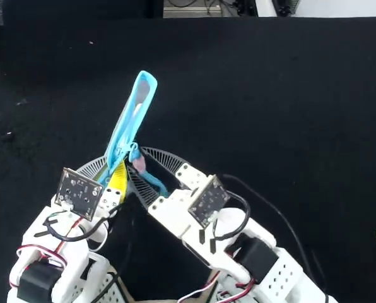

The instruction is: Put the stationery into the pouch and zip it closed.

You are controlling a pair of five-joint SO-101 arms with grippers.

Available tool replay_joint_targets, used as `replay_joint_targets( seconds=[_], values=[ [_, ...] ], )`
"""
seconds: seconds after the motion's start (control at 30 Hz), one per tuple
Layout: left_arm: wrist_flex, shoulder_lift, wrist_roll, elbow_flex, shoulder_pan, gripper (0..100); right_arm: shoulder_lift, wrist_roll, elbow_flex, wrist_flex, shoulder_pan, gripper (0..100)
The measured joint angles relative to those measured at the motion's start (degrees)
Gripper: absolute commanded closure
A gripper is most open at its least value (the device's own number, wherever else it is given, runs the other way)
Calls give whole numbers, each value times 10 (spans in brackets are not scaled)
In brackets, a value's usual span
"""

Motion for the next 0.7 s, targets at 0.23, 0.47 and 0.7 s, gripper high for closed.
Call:
replay_joint_targets(
  seconds=[0.23,0.47,0.7],
  values=[
    [0,0,0,0,0,970,0,0,0,-5,0,868],
    [-4,0,0,0,0,970,0,0,0,-31,0,871],
    [-4,0,0,0,0,970,0,0,0,-32,0,871]
  ],
)
